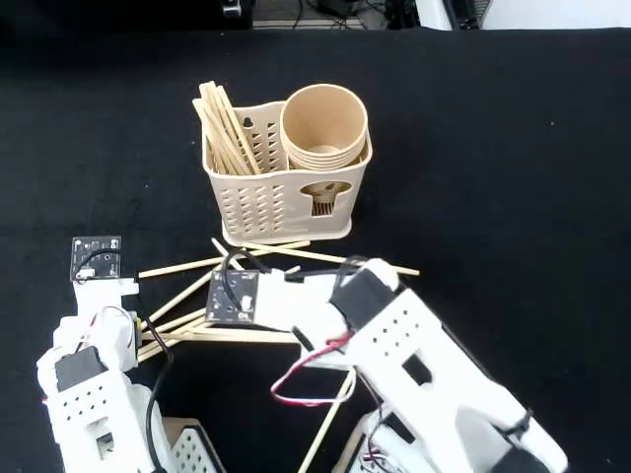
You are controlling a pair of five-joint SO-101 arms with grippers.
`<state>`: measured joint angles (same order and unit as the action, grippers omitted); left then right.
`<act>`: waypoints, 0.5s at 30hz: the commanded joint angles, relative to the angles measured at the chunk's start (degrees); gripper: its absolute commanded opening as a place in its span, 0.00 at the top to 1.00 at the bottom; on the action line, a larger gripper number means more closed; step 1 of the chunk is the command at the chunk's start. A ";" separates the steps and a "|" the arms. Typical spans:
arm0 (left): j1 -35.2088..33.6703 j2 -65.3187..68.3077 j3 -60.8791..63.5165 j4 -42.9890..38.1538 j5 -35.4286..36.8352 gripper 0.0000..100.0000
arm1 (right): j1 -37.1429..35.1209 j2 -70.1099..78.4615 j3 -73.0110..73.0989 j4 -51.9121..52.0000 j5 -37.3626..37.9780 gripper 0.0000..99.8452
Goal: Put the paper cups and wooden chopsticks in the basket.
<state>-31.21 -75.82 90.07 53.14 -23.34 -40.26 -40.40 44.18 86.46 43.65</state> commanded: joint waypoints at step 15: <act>0.57 -0.44 -0.13 -1.23 0.62 0.88 | 0.97 -4.44 -13.85 0.70 -5.10 0.99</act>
<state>-31.21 -75.82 90.07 53.14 -23.34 -40.00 -43.91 34.15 86.90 39.25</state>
